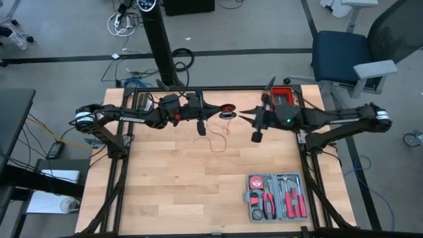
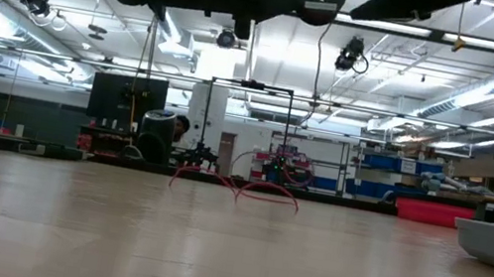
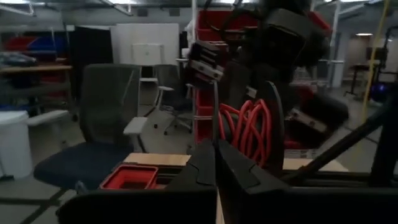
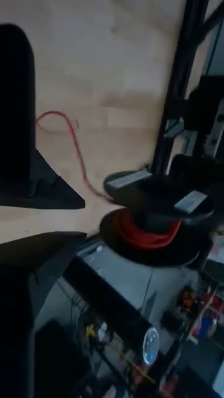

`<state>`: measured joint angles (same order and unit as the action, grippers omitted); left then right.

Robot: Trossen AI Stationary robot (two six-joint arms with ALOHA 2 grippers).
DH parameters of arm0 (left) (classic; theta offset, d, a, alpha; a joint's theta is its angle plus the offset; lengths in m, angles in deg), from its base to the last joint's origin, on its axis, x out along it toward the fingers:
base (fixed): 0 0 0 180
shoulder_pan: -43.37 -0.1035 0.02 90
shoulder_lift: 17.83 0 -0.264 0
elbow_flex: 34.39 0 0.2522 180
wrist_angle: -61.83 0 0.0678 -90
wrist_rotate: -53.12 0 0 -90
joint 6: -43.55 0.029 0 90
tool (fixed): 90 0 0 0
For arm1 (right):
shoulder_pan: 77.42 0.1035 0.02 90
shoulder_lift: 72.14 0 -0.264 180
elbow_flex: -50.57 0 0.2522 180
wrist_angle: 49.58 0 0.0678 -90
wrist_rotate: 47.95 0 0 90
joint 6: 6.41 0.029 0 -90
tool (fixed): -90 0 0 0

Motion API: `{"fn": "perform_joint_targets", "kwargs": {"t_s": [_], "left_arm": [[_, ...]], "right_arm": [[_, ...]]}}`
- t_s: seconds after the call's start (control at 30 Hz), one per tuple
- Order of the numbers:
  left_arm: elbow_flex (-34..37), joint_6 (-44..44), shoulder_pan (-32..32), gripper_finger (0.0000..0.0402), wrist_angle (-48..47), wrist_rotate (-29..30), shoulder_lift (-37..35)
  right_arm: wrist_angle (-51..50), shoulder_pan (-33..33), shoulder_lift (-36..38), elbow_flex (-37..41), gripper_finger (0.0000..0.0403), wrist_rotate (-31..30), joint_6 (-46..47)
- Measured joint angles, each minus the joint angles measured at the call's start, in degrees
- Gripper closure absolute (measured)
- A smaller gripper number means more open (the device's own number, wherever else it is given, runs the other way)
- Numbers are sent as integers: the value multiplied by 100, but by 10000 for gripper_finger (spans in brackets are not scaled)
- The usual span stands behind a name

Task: Coil cords
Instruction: Coil the wire

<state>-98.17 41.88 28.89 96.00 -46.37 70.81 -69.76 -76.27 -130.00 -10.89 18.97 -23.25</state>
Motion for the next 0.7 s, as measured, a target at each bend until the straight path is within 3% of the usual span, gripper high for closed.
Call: {"fn": "perform_joint_targets", "kwargs": {"t_s": [0.17, 0.43, 0.7], "left_arm": [[0, 556, -4, 400, -27, -24, 0], [0, 744, -2, 400, -6, -24, 1], [0, 742, -2, 400, -55, 74, 2]], "right_arm": [[-26, -53, 161, -1, 316, 748, 15], [358, -256, -116, 1, 267, 790, -172], [968, -446, -348, 1, 269, 1316, -280]]}}
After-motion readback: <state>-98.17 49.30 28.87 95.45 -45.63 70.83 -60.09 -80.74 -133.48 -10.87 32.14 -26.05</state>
